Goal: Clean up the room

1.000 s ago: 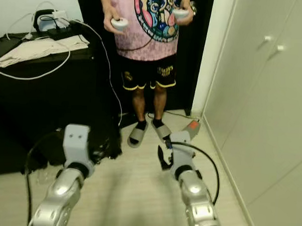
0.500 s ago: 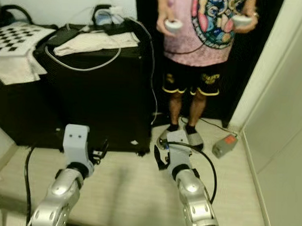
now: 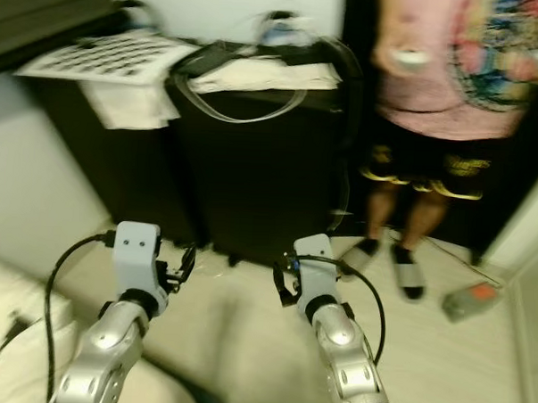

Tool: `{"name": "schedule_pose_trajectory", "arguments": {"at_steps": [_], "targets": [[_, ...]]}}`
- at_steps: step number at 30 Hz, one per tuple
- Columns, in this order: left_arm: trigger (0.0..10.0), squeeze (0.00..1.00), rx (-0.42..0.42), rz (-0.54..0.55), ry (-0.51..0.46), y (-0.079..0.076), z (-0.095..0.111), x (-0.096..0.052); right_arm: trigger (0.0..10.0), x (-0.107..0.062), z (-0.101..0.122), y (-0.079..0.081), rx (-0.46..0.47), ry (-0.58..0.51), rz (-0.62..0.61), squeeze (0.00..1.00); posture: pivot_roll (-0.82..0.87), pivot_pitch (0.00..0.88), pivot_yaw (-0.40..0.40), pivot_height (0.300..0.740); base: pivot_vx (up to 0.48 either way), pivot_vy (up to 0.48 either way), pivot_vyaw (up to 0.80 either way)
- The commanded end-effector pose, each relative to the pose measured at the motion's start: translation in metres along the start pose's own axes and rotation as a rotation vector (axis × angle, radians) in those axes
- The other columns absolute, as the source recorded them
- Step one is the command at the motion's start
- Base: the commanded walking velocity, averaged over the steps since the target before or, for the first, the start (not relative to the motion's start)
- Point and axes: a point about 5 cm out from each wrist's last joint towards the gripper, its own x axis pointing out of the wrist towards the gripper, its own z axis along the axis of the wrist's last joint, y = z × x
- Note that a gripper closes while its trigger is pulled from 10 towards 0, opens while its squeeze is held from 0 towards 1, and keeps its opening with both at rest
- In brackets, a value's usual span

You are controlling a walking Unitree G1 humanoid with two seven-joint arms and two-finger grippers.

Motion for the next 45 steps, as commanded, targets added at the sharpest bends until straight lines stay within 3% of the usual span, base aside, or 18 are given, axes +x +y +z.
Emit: {"name": "schedule_pose_trajectory", "arguments": {"at_steps": [1,10,26,45], "targets": [[10.0,0.0,0.015,-0.002,0.012,0.0023,-0.0029,-0.0017,10.0,-0.001,-0.0033,0.0034,0.015,0.012,0.005,0.0,-0.06,0.118,0.013,0.74,0.0,0.0,0.8],[10.0,0.0,0.01,-0.018,0.01,-0.0005,-0.0034,-0.0012,10.0,-0.0008,-0.0035,0.0041,0.016,0.011,0.005,0.0,-0.06,0.109,0.015,0.74,0.0,0.0,0.8],[10.0,0.0,-0.039,-0.055,0.017,-0.0046,-0.0039,-0.0044,10.0,-0.0019,-0.0054,0.0031,0.059,0.016,-0.014,0.0,-0.06,0.115,0.015,0.74,0.0,0.0,0.0],[10.0,0.0,-0.04,-0.062,0.011,-0.005,-0.0021,-0.0036,10.0,-0.0005,-0.0054,0.0038,0.068,0.017,-0.015,0.0,-0.06,0.117,0.015,0.74,-0.32,0.0,0.0]]}}
